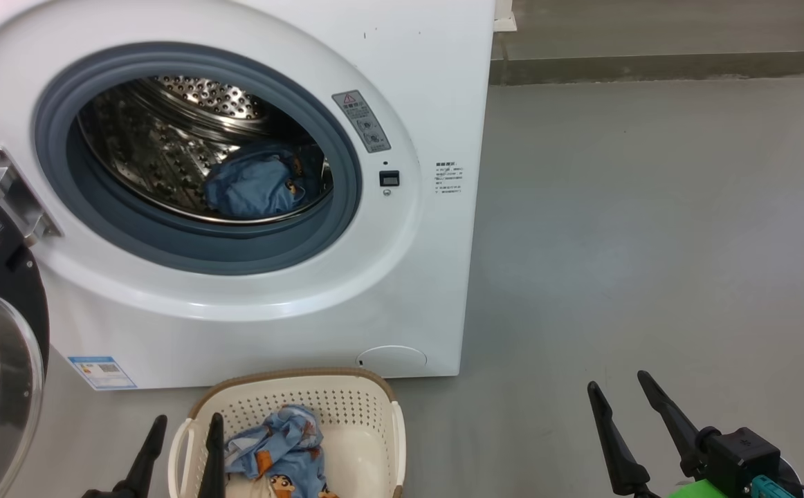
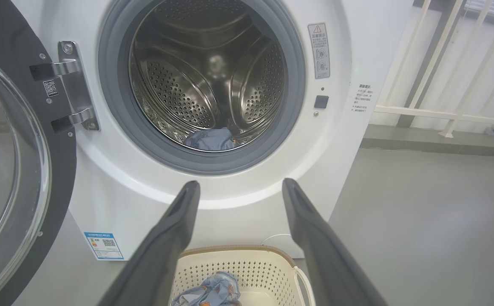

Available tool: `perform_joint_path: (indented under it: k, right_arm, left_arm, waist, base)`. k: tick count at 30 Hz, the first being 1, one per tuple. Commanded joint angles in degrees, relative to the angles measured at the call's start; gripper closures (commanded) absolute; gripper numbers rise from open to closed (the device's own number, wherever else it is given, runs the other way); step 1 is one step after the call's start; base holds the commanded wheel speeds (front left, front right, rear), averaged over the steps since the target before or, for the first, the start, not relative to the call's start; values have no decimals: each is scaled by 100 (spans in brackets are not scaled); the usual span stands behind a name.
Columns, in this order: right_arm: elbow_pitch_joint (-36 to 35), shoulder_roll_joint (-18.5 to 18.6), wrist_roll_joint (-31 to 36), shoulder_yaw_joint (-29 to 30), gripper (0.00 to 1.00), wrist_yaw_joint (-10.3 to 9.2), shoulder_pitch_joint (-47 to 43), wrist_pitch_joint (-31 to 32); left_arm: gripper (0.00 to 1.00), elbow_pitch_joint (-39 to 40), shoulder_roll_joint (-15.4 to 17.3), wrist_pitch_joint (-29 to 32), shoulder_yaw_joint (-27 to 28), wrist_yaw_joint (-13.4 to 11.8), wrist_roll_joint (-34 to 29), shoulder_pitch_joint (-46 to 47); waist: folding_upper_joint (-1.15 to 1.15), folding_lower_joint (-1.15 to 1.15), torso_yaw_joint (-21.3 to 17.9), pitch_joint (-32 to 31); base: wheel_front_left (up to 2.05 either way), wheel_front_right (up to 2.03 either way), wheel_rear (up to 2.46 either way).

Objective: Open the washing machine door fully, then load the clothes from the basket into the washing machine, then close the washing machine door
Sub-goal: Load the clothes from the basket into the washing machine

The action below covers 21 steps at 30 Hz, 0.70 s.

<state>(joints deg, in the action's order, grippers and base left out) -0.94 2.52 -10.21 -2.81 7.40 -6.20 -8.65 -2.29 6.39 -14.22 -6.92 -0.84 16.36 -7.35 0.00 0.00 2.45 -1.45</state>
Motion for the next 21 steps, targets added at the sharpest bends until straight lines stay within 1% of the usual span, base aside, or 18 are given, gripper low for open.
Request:
perform_joint_path:
  k: [1, 11, 16, 21]
  right_arm:
    - [-143, 36, 0, -144, 0, 9, 125, -14]
    - [-174, 36, 50, -138, 0, 9, 135, 28]
    - [-245, 36, 137, -85, 0, 9, 213, 68]
    - [-350, 36, 235, -42, 0, 9, 333, 99]
  left_arm:
    - [0, 118, 64, -66, 173, -40, 3, 157]
    - [0, 89, 55, -69, 122, -52, 22, 161]
    - [0, -35, 34, -52, 39, -12, 57, 279]
    - [0, -374, 12, -55, -57, 58, 64, 536]
  waist:
    - [0, 0, 1, 2]
    - [0, 0, 8, 173]
    - [0, 0, 3, 543]
    - [0, 0, -26, 1091]
  base:
    - [0, 0, 0]
    - [0, 0, 0]
    - [0, 0, 0]
    - [0, 0, 0]
